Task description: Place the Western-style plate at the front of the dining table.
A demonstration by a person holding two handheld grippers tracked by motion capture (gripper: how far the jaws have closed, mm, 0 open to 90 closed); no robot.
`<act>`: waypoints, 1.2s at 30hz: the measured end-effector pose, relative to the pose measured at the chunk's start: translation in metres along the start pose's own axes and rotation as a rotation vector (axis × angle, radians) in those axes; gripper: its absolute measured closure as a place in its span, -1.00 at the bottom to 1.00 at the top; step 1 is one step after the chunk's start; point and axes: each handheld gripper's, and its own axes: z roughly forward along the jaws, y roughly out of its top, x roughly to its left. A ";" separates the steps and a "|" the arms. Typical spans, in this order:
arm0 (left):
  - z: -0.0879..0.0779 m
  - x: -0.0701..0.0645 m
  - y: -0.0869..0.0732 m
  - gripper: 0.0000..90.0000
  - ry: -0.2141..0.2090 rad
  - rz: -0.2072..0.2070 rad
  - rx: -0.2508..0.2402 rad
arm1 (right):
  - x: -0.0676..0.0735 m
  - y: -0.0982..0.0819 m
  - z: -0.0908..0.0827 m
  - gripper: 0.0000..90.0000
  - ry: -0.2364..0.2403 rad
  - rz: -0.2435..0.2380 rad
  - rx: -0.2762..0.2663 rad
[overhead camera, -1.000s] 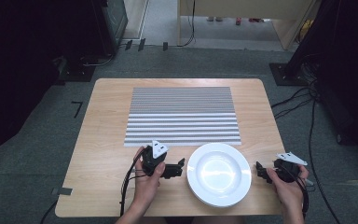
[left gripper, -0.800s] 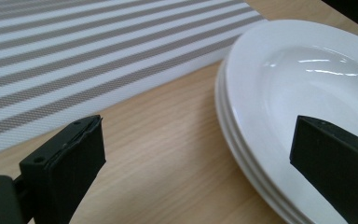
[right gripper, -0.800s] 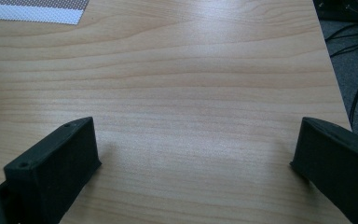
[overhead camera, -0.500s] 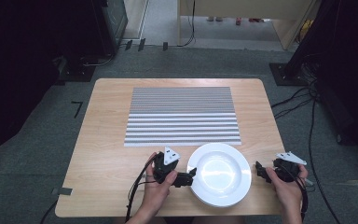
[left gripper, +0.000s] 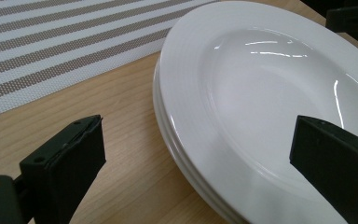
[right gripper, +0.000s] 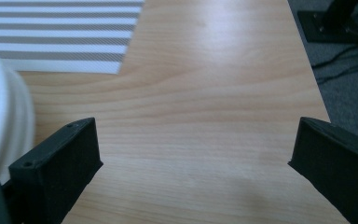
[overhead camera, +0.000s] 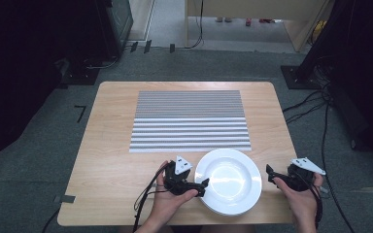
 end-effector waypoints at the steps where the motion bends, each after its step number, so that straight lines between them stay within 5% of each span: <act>1: 0.001 -0.001 0.000 -0.92 -0.007 -0.002 0.005 | 0.003 0.002 -0.002 -0.97 0.006 -0.009 -0.003; 12: 0.006 -0.003 -0.003 -0.85 -0.007 -0.008 0.033 | 0.023 0.011 -0.020 -0.62 0.094 0.026 -0.094; 13: 0.006 -0.003 -0.003 -0.78 -0.007 -0.010 0.033 | 0.026 0.011 -0.023 -0.34 0.116 0.022 -0.115; 16: 0.007 -0.004 -0.004 -0.68 -0.004 -0.015 0.036 | 0.029 0.011 -0.024 -0.14 0.141 0.018 -0.136; 23: 0.006 -0.004 -0.005 -0.40 -0.006 -0.006 0.025 | 0.029 0.008 -0.025 0.44 0.202 0.052 -0.138; 36: 0.008 0.003 -0.008 0.02 -0.051 -0.055 0.029 | 0.039 0.005 -0.017 0.68 0.324 0.113 -0.048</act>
